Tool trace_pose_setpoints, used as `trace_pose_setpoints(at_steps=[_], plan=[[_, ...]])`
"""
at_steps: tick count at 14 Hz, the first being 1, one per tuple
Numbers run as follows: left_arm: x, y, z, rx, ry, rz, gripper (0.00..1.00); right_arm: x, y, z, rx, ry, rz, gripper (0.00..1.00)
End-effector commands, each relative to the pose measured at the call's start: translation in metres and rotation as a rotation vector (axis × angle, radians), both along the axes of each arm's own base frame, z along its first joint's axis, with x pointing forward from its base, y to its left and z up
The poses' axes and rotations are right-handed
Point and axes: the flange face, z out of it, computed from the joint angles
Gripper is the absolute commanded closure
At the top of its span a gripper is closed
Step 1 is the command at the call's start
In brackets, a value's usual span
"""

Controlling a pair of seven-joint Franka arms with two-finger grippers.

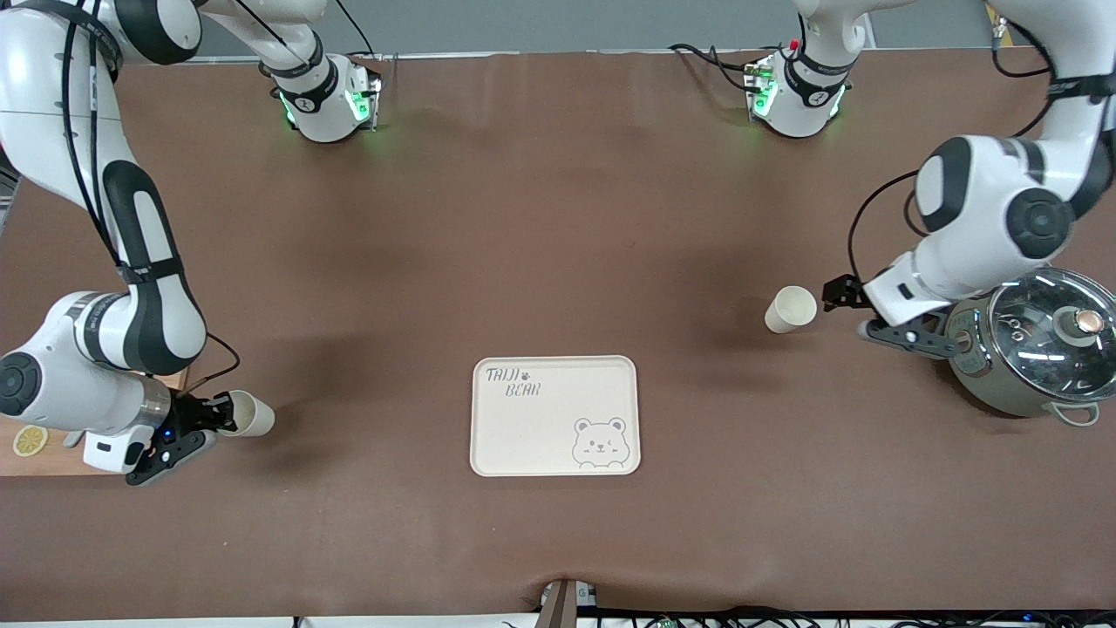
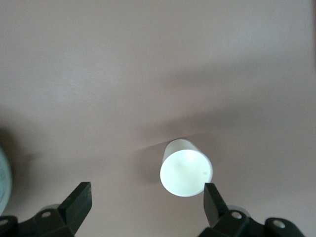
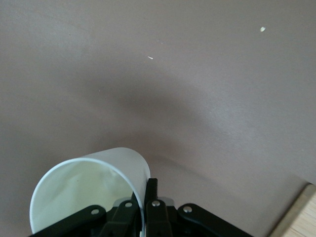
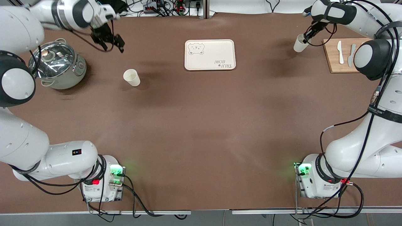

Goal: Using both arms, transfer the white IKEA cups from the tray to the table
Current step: 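Release the cup with the left gripper while the right gripper lowers its cup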

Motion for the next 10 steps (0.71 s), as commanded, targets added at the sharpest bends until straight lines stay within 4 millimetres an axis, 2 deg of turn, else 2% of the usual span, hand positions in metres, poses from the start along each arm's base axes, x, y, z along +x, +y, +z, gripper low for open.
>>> trace_pose_setpoints(at_steps=[1,3,5,7,10], plan=[[0.025,-0.027,0.069,0.019,-0.008,0.103,0.0,0.001,-0.002,-0.012,0.039,-0.01,-0.002,1.0],[0.031,-0.034,0.119,0.016,-0.021,0.132,0.0,0.0,-0.003,-0.02,0.043,-0.007,-0.006,1.0],[0.031,-0.027,0.16,0.041,-0.027,0.116,0.0,0.001,-0.002,-0.02,0.045,-0.013,-0.008,1.0],[0.025,-0.021,0.18,0.066,-0.035,0.094,0.0,0.001,-0.002,-0.022,0.045,-0.012,-0.005,1.0],[0.023,-0.014,0.188,0.067,-0.047,0.08,0.0,0.001,-0.002,-0.024,0.045,-0.01,-0.005,1.0]])
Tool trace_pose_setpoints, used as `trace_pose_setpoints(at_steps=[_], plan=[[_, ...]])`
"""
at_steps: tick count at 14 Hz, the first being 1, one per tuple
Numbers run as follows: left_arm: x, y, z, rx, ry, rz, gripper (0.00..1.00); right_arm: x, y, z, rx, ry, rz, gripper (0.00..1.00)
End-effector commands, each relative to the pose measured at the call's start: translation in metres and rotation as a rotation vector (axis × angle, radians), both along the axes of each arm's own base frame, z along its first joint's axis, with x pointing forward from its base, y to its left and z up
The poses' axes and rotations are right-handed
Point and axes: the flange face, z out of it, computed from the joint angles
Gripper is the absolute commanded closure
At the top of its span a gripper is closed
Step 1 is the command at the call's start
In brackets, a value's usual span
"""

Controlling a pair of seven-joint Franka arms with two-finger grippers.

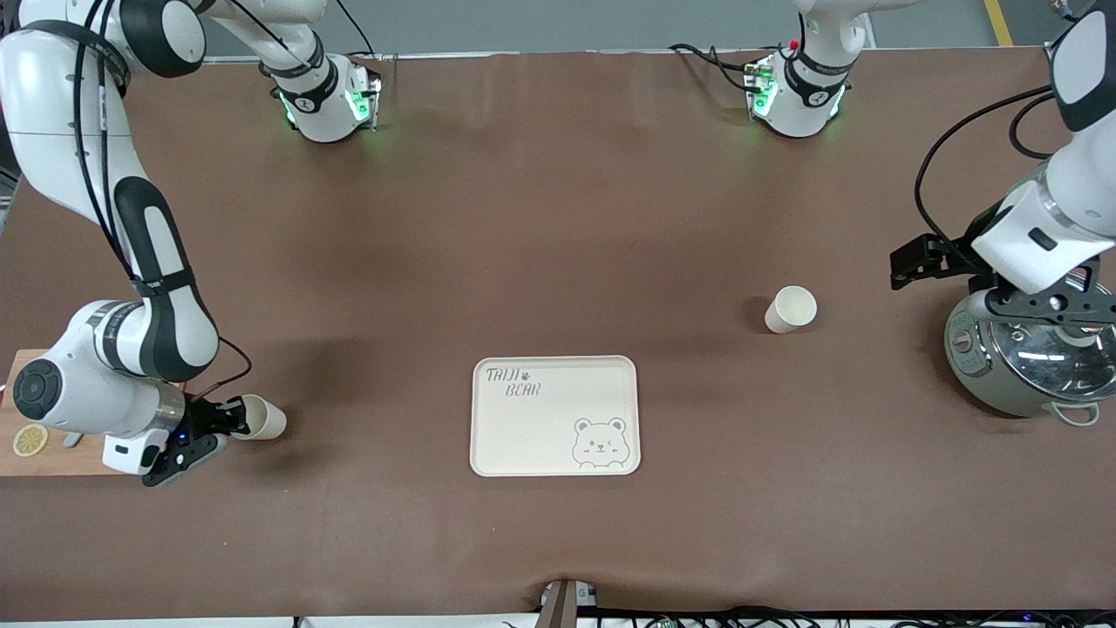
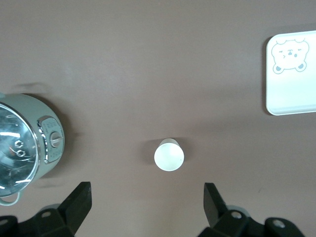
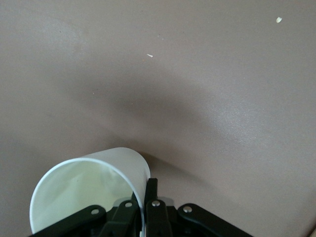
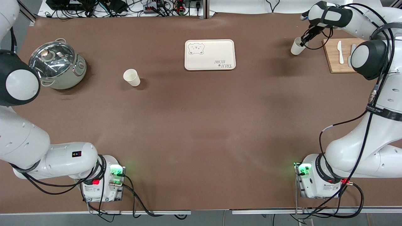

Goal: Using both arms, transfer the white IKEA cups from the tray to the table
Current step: 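Release the cup with the left gripper while the right gripper lowers its cup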

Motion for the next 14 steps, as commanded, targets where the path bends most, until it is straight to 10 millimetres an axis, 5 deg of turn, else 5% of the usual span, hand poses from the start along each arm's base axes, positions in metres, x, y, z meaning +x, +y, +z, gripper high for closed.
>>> trace_pose_setpoints(at_steps=[1,4,6,8,11,14], plan=[[0.003,0.004,0.004,0.018,0.003,-0.04,0.0,0.001,-0.002,-0.001,0.028,-0.01,0.006,1.0],[0.002,0.0,0.005,0.01,0.003,-0.042,0.0,0.001,-0.001,-0.001,0.028,-0.01,0.007,1.0],[0.001,-0.002,0.007,0.009,0.0,-0.039,0.0,0.001,-0.001,-0.001,0.028,-0.012,0.006,0.62],[-0.005,-0.002,0.019,0.011,-0.019,-0.04,0.0,0.001,-0.002,0.0,0.029,-0.013,0.003,0.0],[-0.008,-0.018,0.019,0.029,-0.02,-0.069,0.0,0.003,-0.002,0.007,0.027,-0.021,0.001,0.0],[-0.008,0.0,0.026,0.01,-0.028,-0.055,0.0,0.007,-0.003,0.033,0.029,-0.024,0.003,0.0]])
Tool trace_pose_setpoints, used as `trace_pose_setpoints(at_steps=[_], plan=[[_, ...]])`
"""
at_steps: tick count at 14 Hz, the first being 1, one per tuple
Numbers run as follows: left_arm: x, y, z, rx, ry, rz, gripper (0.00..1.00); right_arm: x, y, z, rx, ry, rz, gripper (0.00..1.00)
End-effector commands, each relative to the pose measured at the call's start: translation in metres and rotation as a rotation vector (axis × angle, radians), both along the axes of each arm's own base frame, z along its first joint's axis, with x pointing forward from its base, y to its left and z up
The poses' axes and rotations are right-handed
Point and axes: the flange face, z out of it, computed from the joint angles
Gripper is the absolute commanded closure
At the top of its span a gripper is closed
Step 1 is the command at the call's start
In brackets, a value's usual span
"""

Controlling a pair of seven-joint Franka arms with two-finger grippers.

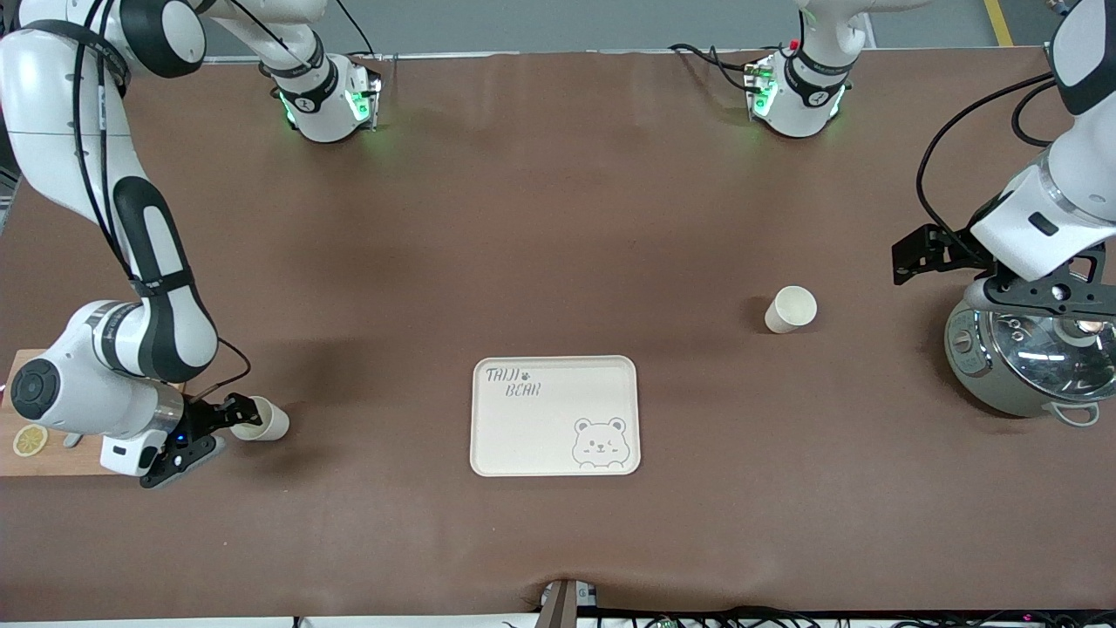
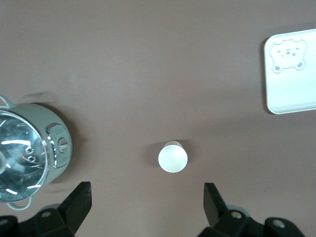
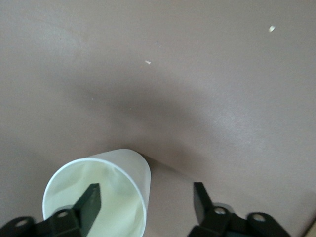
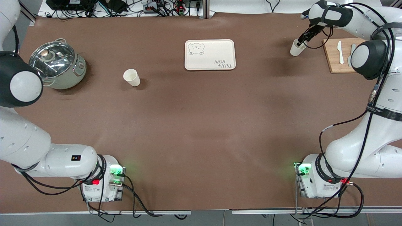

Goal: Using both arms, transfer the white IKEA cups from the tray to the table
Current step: 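Release the cup with the left gripper while the right gripper lowers its cup, then open the right gripper beside the cutting board and withdraw it upward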

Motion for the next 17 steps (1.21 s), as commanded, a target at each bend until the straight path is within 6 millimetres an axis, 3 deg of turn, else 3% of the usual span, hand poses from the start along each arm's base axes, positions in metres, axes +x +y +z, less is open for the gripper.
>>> trace_pose_setpoints(at_steps=[1,5,9,11,14,15,17], plan=[[-0.006,0.013,0.015,-0.014,-0.006,-0.028,0.0,0.003,-0.003,0.036,0.035,0.025,0.01,0.0],[-0.006,0.009,0.012,-0.011,0.0,-0.042,0.0,0.009,-0.004,0.099,0.058,0.128,0.038,0.0],[-0.003,0.024,0.008,-0.036,0.008,-0.031,0.0,-0.001,0.002,0.157,0.066,0.229,-0.045,0.0],[-0.002,0.024,0.008,-0.034,0.008,-0.034,0.0,-0.019,0.012,0.231,0.046,0.207,-0.12,0.0],[-0.003,0.023,0.01,-0.036,0.005,-0.041,0.0,-0.052,0.024,0.305,0.026,0.229,-0.264,0.0],[-0.003,0.022,0.009,-0.038,0.007,-0.041,0.0,-0.064,0.024,0.326,0.016,0.224,-0.321,0.0],[-0.003,0.019,0.009,-0.04,0.006,-0.045,0.0,-0.081,0.027,0.344,0.005,0.246,-0.402,0.0]])
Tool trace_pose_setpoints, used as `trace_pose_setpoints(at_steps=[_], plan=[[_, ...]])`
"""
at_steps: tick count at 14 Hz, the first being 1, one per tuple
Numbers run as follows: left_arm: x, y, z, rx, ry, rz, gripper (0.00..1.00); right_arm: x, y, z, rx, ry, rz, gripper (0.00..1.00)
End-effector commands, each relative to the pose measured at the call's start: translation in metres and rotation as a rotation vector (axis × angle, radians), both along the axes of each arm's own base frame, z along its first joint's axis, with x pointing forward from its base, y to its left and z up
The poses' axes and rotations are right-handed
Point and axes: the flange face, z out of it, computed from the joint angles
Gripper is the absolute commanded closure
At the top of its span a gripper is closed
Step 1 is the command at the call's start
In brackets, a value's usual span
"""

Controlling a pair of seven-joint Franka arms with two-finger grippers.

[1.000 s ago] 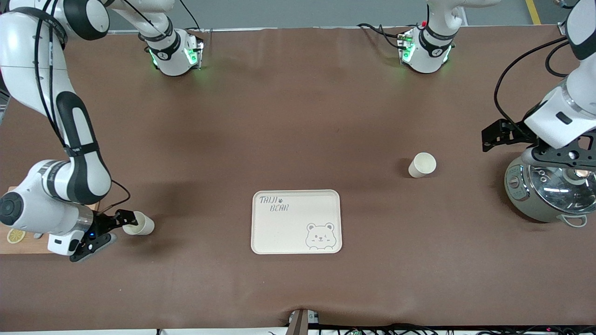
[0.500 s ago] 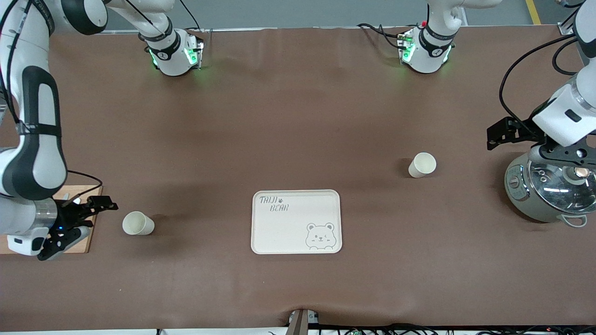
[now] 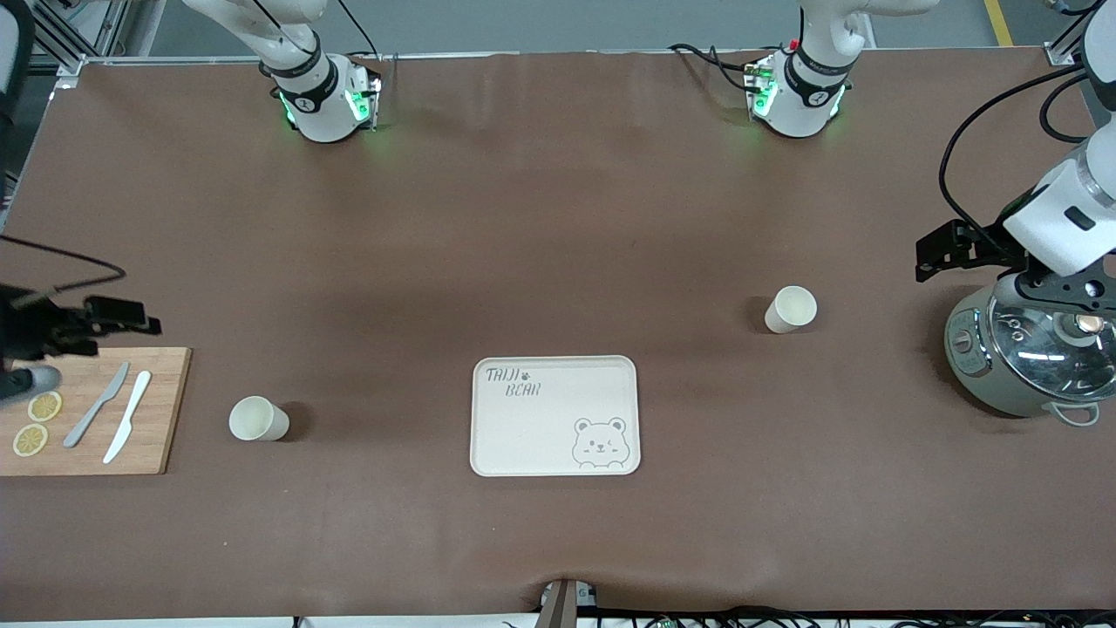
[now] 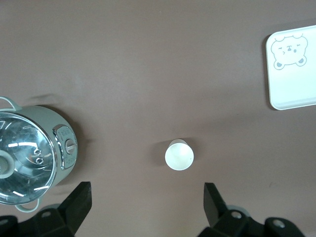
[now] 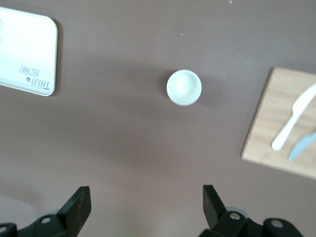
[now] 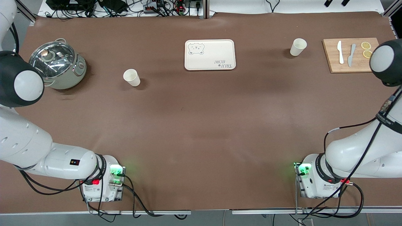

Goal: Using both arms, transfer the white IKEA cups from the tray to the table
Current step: 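Open the right gripper beside the cutting board and withdraw it upward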

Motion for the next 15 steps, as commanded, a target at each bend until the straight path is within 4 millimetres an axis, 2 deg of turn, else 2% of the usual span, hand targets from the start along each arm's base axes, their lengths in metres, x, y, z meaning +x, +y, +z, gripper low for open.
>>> trace_pose_setpoints(at_steps=[1,4,7,8,11,14,15], plan=[[-0.002,-0.001,0.003,-0.022,0.004,-0.01,0.0,-0.027,0.005,0.014,-0.015,0.032,-0.124,0.0],[0.002,0.002,-0.001,-0.009,0.003,-0.013,0.0,-0.072,0.026,0.023,-0.054,0.006,-0.219,0.0],[0.003,0.022,-0.003,-0.005,0.008,-0.037,0.0,-0.12,0.029,0.022,-0.08,-0.096,-0.233,0.0],[0.003,0.022,-0.007,-0.004,0.019,-0.083,0.0,-0.123,0.028,0.027,-0.084,-0.1,-0.23,0.0],[0.003,0.02,-0.005,-0.006,0.015,-0.073,0.0,-0.123,0.024,0.033,-0.143,-0.103,-0.215,0.0],[0.006,0.019,-0.009,-0.017,0.013,-0.065,0.0,-0.12,0.028,0.04,-0.144,-0.121,-0.204,0.0],[0.007,0.015,-0.012,-0.012,0.018,-0.073,0.0,-0.117,0.032,0.036,-0.143,-0.115,-0.196,0.0]])
